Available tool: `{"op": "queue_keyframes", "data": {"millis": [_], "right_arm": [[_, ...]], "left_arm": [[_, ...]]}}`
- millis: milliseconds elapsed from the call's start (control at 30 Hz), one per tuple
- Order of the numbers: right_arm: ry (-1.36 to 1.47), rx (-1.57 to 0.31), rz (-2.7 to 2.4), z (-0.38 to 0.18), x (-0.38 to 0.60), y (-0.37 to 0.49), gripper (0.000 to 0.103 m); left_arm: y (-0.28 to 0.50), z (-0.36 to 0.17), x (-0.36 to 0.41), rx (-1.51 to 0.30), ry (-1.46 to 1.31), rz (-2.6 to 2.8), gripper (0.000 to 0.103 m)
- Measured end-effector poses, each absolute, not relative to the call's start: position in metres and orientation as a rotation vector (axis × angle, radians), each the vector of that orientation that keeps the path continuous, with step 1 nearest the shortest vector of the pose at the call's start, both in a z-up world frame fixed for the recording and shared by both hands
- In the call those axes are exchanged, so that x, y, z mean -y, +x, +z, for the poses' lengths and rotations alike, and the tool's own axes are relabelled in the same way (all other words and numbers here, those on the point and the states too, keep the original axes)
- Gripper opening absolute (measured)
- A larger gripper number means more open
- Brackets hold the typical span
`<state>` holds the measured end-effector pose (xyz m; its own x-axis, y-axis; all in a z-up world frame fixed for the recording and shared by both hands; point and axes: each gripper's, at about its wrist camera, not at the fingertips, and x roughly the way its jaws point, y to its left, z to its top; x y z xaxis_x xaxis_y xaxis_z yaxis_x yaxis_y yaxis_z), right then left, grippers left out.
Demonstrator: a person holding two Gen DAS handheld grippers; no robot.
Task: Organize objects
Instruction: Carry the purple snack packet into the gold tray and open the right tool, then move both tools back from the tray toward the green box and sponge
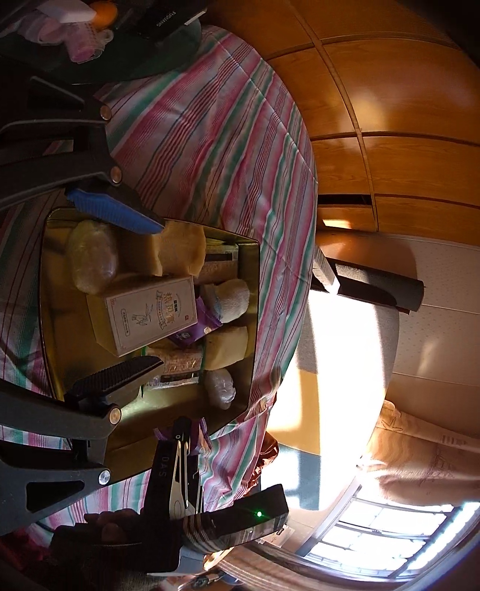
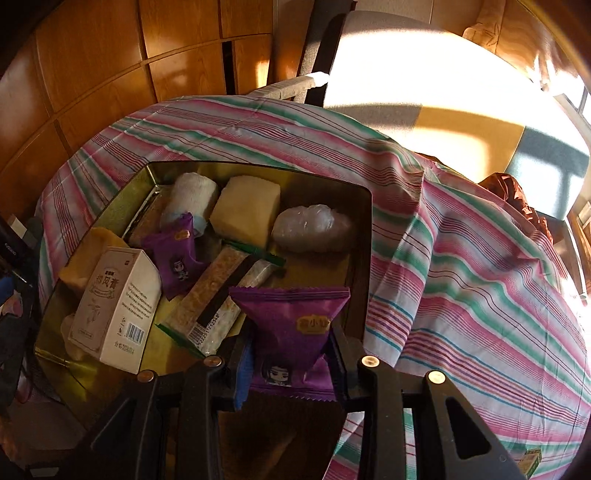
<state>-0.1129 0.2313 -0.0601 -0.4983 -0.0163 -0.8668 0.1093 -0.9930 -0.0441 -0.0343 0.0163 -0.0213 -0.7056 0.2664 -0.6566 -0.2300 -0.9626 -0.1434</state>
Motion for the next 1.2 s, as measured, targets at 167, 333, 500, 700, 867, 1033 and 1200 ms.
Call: {"op": "queue_keyframes", "data": {"millis": [167,333,500,700,867,1033,1200], "right_arm": [[1.584,-0.225,-2.642,-0.077,-0.224,-0.129,0.036],[1.578,-0.272,-2.659,-0.081,-0.219,-0.131,0.038],[1.508,-0.322,-2.699,-0.069,-0.211,-0.120,0.043],[1.415,-0.313,-2.766,-0.048,-0.209,-0.095,0.043],[1.387,-0.285,-2.802,-0.039,-0.217,-0.073,0.044],[1.392,-0.225,-2.839,-0.035,-0.235,-0.049,0.044],[1.419,-0.184,-2.874,-0.036,-0.254,-0.030,0.044]], "left_arm": [[-0.037,-0.029,-0.008,0.093,-1.075,2.684,0.069],[-0.038,-0.033,-0.007,0.096,-1.088,2.680,0.069],[-0.039,-0.034,-0.010,0.090,-1.093,2.671,0.071],[-0.035,-0.032,-0.013,0.077,-1.084,2.666,0.071],[-0.031,-0.033,-0.019,0.058,-1.085,2.648,0.071],[-0.027,-0.033,-0.028,0.038,-1.087,2.627,0.071],[-0.023,-0.034,-0.040,0.000,-1.080,2.607,0.071]]}}
